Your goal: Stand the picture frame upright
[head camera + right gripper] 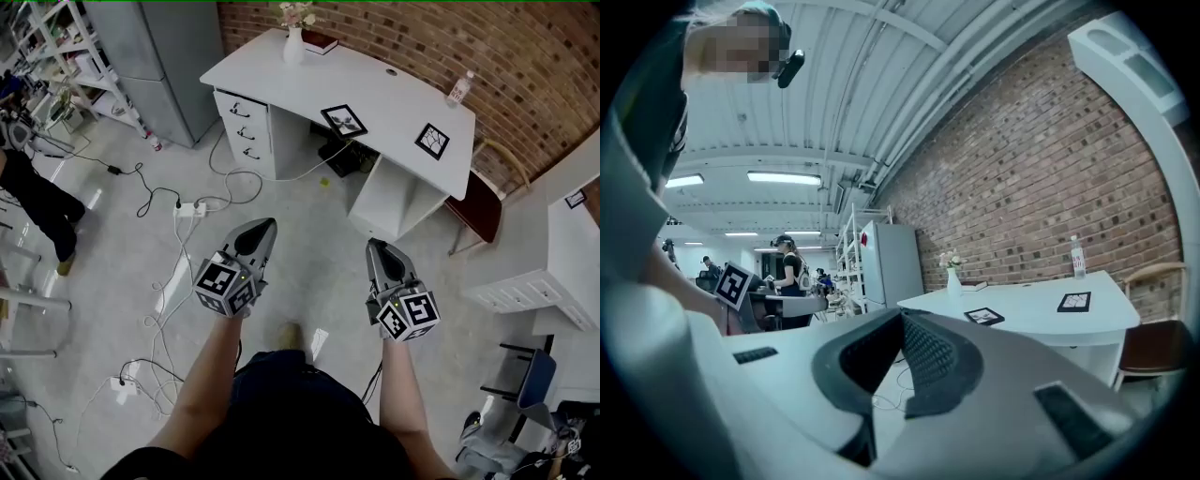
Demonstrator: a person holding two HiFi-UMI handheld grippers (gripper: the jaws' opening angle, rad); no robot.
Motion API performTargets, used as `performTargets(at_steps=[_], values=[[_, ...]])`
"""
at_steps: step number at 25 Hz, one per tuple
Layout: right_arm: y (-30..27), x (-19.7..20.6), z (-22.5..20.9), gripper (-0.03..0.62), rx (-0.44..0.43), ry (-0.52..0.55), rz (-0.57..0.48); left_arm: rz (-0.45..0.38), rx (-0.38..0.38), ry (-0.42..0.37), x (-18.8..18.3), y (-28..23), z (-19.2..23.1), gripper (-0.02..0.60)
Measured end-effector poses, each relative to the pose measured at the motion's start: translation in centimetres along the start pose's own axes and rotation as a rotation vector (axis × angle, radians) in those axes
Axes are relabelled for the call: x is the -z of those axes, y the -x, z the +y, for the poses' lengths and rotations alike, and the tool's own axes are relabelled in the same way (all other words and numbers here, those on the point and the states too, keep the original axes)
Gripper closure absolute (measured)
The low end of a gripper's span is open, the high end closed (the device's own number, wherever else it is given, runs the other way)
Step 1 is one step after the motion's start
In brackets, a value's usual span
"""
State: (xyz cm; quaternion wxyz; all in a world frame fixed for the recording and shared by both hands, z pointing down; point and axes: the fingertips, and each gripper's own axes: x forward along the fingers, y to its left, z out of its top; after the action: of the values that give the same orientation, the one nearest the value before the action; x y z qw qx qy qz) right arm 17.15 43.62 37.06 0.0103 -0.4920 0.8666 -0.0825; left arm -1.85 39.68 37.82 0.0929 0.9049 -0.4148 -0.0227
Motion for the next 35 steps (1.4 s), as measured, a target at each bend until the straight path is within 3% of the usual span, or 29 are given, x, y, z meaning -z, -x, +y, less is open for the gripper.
performTargets(at_steps=[11,18,35], values=[[-5.7,-0.7,-2.5,0.592,0.021,-0.048,-0.049,-0.002,0.042,-0.019,-1.1,-4.6,4.8,0.581],[-6.2,-1.1,-2.9,0.591,0.017,-0.105,-0.063,-0.008,0.051,-0.016,-1.5,-5.4,5.3,0.581],[-10.6,-0.1,-4.2,0.591,-0.028,-0.156,-0.043,-0.005,0.003,0.014,-1.1,-7.2,8.7,0.581]])
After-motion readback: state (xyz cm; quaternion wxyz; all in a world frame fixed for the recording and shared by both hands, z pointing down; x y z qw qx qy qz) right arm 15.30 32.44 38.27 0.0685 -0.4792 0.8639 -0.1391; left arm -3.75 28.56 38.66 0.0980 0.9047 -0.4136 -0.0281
